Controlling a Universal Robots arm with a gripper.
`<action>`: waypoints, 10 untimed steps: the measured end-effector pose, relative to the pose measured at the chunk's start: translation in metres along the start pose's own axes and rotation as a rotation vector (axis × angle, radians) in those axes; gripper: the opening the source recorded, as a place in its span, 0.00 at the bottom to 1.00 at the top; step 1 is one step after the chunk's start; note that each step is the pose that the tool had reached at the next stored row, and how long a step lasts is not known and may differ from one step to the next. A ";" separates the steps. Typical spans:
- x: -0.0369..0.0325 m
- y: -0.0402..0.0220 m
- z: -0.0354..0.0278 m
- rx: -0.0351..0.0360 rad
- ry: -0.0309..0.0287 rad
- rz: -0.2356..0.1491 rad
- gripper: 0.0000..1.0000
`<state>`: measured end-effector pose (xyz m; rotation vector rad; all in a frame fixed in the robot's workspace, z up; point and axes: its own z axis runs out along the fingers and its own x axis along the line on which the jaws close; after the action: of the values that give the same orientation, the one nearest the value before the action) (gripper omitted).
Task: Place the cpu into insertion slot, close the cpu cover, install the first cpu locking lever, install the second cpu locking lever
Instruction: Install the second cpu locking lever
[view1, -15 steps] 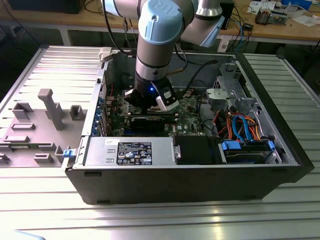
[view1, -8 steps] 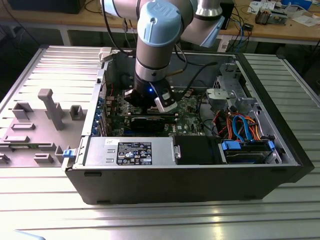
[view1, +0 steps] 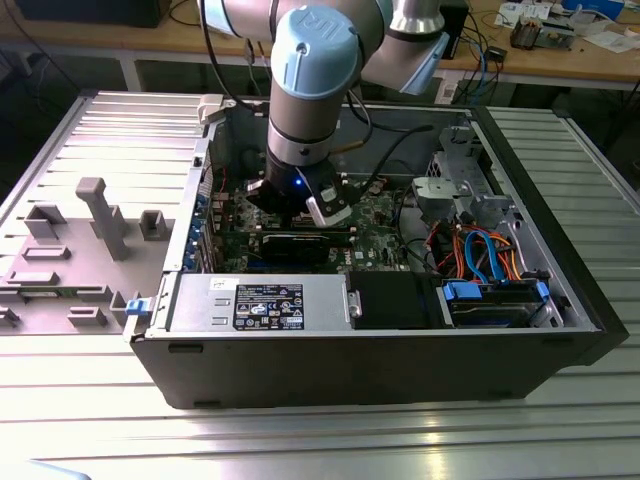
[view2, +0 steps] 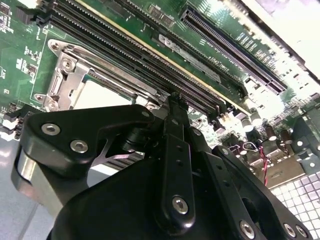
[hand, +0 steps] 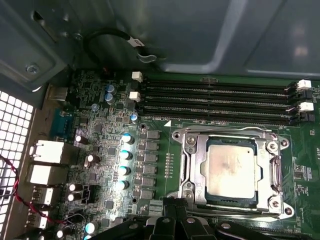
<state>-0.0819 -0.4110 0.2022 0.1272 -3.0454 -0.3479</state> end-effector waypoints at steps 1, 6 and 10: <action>0.0000 -0.0001 0.0004 -0.0014 -0.0001 0.000 0.11; -0.0001 -0.0006 0.0028 -0.0108 -0.0009 0.000 0.11; 0.0003 -0.0007 0.0039 -0.0134 -0.0010 0.000 0.11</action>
<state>-0.0825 -0.4109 0.1983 0.1269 -3.0435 -0.3683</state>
